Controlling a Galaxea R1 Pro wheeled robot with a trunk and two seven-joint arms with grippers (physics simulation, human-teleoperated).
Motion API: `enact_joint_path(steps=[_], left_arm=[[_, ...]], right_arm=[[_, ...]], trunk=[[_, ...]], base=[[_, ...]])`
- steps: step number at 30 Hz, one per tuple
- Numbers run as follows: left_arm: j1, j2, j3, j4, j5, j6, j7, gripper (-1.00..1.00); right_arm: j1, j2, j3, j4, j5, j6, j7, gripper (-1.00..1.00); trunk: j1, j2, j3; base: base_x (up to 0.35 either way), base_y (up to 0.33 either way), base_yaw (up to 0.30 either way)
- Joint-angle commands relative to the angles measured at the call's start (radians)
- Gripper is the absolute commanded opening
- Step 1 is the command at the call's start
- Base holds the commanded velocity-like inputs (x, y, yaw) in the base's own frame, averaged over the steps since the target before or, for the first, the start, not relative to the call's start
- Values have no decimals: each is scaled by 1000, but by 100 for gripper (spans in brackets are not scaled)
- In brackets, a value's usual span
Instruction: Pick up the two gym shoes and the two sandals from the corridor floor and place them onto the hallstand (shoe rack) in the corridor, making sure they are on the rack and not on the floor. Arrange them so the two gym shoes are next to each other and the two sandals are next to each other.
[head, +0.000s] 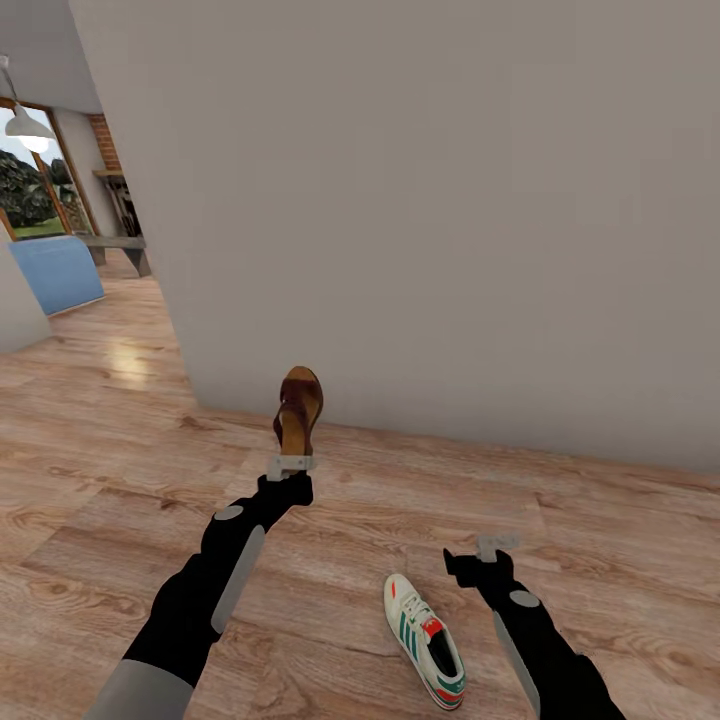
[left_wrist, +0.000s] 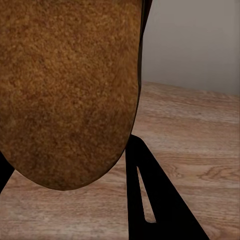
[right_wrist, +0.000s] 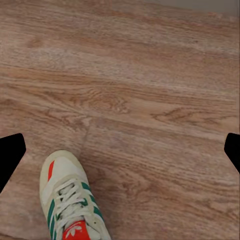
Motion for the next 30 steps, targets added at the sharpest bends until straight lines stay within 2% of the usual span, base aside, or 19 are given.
enact_joint_path(steps=[1,4,8,10,13,16,19,20,23,26,30], left_arm=[[0,-1,1,-1,3,5,-2,-100],[0,-2,1,0,3,5,-2,-100],[0,-4,0,-1,2,6,-2,-100],[0,-4,-3,-3,2,6,-2,-100],[0,-4,-23,-6,1,7,-2,-100],[0,-5,-42,-9,1,7,-2,-100],[0,-6,-52,-43,1,7,-2,-100],[0,-6,-57,-71,1,7,-2,-100],[0,-6,-83,-89,2,7,-2,-100],[0,-5,-108,-92,3,7,-2,-100],[0,-4,-117,-93,3,8,-2,-100]], right_arm=[[0,-1,3,6,1,-18,6,100],[0,-6,10,65,3,-81,40,100],[0,-8,24,136,5,-109,86,100],[0,-8,43,176,6,-116,108,100],[0,-9,94,204,5,-119,155,100],[0,-11,116,213,4,-119,209,100],[0,-43,121,219,3,-119,296,100],[0,-87,121,219,0,-118,356,100],[0,-157,120,218,-1,-118,409,100],[0,-175,119,218,1,-118,419,100],[0,-181,120,217,1,-118,421,100]], trunk=[[0,0,-1],[0,0,-1],[0,0,-1],[0,0,-1],[0,0,-1],[0,0,-1],[0,0,-1],[0,0,-1],[0,0,-1],[0,0,-1],[0,0,-1]], base=[[0,0,0],[0,0,0],[0,0,0],[0,0,0],[0,0,0],[0,0,0],[0,0,0],[0,0,0],[0,0,0],[0,0,0],[0,0,0]])
